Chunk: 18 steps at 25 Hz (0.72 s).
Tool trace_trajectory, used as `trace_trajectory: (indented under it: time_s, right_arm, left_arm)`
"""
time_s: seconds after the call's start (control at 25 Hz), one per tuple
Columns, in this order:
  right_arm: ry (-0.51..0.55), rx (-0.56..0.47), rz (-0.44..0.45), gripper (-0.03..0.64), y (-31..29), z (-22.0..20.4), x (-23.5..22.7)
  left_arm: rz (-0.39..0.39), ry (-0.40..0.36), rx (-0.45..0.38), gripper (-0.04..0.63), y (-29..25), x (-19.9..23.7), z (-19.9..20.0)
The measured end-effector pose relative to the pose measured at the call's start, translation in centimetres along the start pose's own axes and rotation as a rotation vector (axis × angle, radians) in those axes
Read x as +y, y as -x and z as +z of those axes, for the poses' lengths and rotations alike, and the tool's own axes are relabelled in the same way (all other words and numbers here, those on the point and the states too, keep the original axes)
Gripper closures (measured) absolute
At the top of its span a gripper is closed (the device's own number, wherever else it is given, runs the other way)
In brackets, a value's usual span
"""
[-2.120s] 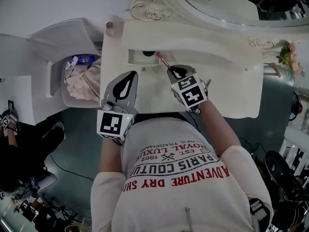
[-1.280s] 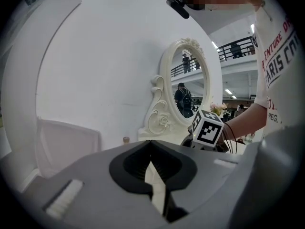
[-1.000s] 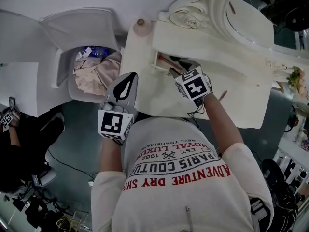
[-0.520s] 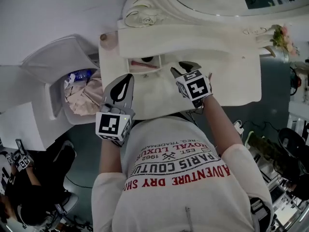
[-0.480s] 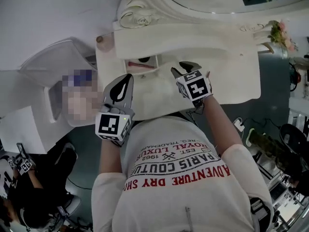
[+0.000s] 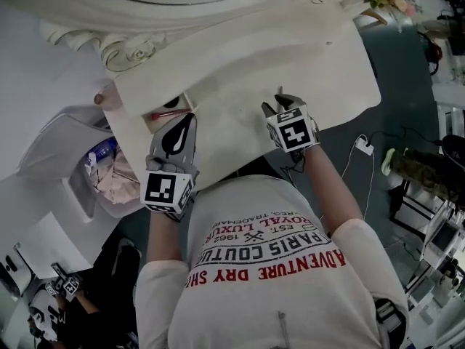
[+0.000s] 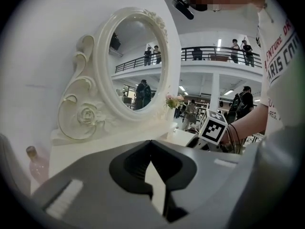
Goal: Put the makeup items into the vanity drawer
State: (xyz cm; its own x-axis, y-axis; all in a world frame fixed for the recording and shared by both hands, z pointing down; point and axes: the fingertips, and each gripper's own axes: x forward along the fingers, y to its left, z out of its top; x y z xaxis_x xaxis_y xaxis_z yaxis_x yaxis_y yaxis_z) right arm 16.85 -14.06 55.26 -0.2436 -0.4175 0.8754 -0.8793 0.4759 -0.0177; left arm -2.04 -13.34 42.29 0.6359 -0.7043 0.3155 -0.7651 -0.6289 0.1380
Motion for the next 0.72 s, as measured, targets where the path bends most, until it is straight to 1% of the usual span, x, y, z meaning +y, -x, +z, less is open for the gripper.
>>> trace_trajectory:
  time_s: [0.16,0.32,0.52,0.72]
  right_arm:
    - [-0.062,0.041,-0.031,0.465,-0.8,-2.5,-2.6]
    - [-0.104,0.073,-0.043,0.465,-1.7,-4.2,-3.6]
    - [-0.128,0.104,-0.005,0.468,-2.9,-5.9,-3.0]
    - [-0.113,0.110,0.022,0.477,-3.0,-5.9,-2.8]
  left_arm:
    - [-0.062,-0.021,0.038,0.586,-2.4,-1.5,-0.5]
    - [-0.092,-0.023,0.064,0.586,-4.0,-2.1,-0.9]
    - [-0.110,-0.010,0.072,0.586,-5.2,-3.0,-1.2]
    - [-0.115,0.016,0.069,0.586,-5.9,-3.7,-1.2]
